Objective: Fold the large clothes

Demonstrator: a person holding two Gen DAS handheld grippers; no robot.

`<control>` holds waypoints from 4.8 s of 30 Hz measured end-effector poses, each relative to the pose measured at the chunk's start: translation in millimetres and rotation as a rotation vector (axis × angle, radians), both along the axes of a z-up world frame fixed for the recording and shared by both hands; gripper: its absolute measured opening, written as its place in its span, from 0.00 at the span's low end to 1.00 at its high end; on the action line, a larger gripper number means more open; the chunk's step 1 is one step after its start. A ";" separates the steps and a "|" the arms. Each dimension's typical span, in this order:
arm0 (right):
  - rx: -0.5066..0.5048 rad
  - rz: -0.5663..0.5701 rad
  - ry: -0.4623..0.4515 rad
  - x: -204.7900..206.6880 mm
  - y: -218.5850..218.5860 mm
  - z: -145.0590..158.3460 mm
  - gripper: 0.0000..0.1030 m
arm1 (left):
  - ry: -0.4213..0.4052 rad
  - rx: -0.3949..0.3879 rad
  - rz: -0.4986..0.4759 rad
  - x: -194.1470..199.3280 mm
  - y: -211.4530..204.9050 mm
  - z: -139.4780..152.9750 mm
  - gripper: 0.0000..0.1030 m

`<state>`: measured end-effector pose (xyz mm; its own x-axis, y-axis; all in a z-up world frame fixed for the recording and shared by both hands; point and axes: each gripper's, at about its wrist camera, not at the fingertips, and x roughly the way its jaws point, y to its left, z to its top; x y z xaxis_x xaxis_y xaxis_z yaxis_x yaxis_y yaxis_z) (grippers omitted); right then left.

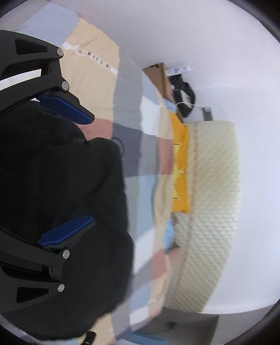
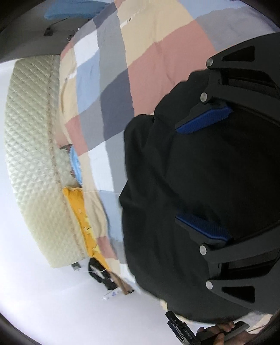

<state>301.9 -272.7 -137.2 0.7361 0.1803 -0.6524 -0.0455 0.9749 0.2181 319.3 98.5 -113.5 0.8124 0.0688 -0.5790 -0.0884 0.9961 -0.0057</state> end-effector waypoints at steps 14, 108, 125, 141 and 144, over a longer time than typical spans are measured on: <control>-0.040 -0.054 -0.366 -174.3 27.6 193.8 0.95 | -0.223 -0.070 -0.100 -156.3 -33.7 199.5 0.89; -0.139 -0.038 -0.243 -356.7 89.3 153.3 1.00 | 0.012 -0.100 -0.097 -312.8 -42.1 143.5 0.90; -0.133 -0.029 -0.232 -354.6 85.4 151.7 1.00 | 0.011 -0.099 -0.108 -313.0 -47.4 140.1 0.90; -0.147 -0.033 -0.228 -350.7 88.4 152.1 1.00 | 0.020 -0.091 -0.114 -313.1 -49.2 138.6 0.90; -0.140 -0.043 -0.224 -350.6 86.0 150.7 1.00 | 0.026 -0.084 -0.114 -312.7 -47.2 138.4 0.90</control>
